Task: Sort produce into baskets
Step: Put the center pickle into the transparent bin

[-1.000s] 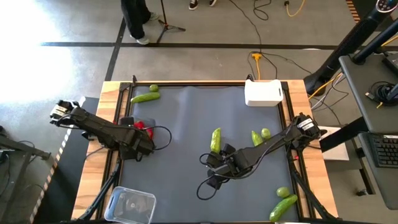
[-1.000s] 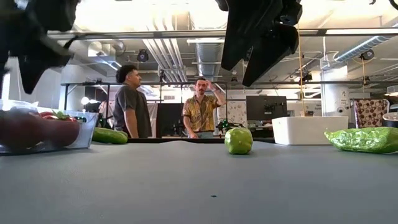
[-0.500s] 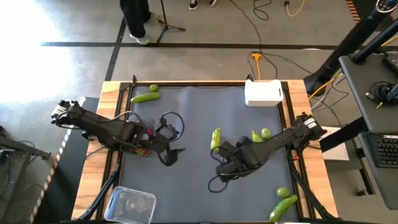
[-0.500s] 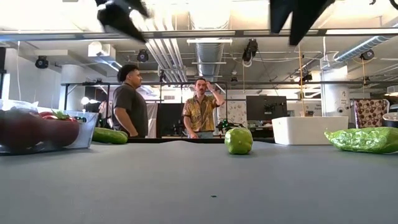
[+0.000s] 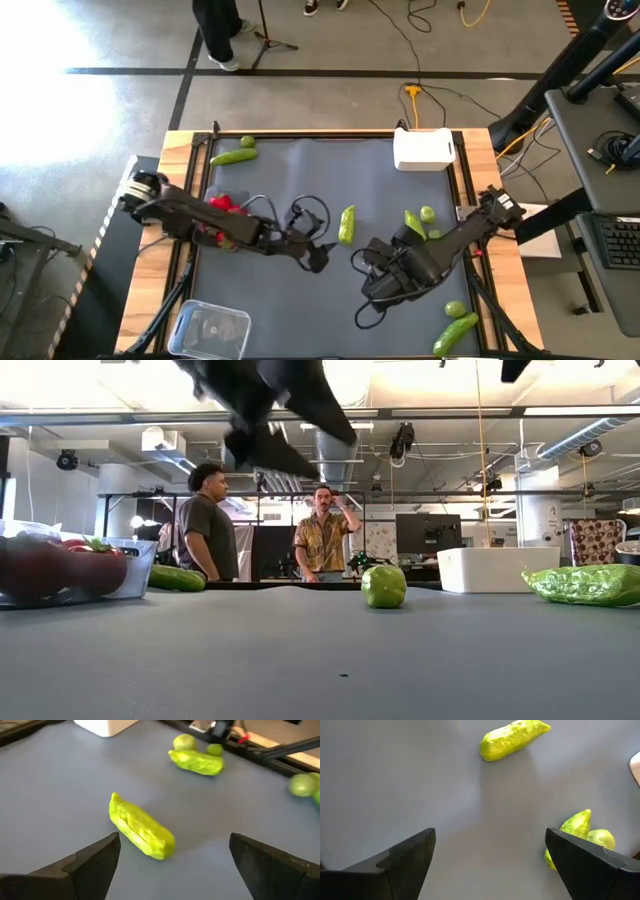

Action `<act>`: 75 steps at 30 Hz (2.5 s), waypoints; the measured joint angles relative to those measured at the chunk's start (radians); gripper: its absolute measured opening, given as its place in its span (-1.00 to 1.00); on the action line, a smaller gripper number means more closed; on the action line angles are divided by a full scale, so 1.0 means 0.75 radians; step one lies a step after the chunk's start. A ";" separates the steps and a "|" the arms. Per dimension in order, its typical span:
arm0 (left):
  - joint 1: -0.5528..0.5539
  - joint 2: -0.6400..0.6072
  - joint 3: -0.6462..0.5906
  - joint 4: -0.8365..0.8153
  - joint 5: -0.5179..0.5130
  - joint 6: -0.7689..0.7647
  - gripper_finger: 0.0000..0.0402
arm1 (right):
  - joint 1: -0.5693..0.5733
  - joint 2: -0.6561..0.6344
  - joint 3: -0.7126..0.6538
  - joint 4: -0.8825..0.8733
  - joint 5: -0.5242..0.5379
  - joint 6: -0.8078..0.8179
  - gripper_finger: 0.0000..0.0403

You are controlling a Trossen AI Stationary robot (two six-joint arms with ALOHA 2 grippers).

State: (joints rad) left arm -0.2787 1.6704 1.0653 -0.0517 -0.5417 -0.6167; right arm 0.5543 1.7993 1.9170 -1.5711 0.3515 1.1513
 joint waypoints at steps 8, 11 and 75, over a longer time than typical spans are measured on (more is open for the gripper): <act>0.048 0.248 -0.001 0.291 -0.118 -0.036 0.78 | 0.003 -0.093 0.070 -0.001 0.097 -0.067 0.84; 0.078 0.308 -0.001 0.322 -0.135 -0.189 0.78 | 0.003 -0.130 0.070 0.000 0.132 -0.113 0.84; -1.147 -0.037 0.647 -1.603 0.633 -0.457 -0.12 | -0.027 -0.180 -0.410 0.449 0.231 -0.222 0.84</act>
State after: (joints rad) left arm -1.1389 1.6428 1.5509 -1.2537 -0.0669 -0.9596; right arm 0.5342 1.6646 1.6095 -1.2344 0.5251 0.9851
